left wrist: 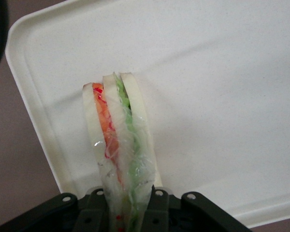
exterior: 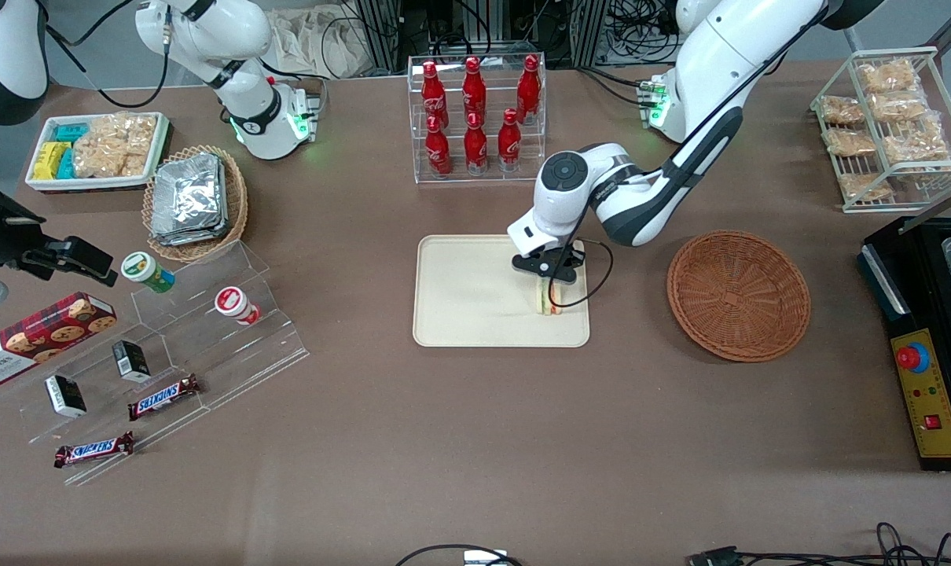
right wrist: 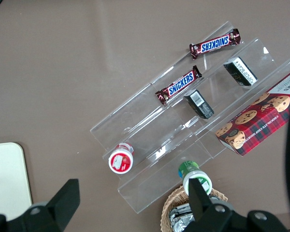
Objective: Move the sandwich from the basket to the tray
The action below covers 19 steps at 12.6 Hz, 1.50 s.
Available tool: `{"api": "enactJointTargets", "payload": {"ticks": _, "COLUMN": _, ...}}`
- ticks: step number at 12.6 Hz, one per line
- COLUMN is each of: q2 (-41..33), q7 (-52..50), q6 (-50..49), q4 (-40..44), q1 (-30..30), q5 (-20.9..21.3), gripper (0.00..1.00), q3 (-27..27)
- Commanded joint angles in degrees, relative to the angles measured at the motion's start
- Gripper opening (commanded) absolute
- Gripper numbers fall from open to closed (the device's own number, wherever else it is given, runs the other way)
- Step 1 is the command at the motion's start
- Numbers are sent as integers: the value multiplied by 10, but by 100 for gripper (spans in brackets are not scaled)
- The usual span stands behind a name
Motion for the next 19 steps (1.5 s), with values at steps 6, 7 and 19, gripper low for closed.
{"api": "enactJointTargets", "payload": {"ticks": 6, "q2": -15, "q7": -22, "q6": -84, "q4": 71, "q1": 6, "q5": 0, "gripper": 100, "q3": 1}}
{"api": "enactJointTargets", "payload": {"ticks": 7, "q2": -13, "q7": -22, "q6": -116, "q4": 99, "q1": 6, "q5": -20, "gripper": 100, "q3": 1}}
{"api": "enactJointTargets", "payload": {"ticks": 19, "q2": -58, "q7": 22, "q6": -305, "q4": 274, "q1": 102, "q5": -129, "gripper": 100, "q3": 0}}
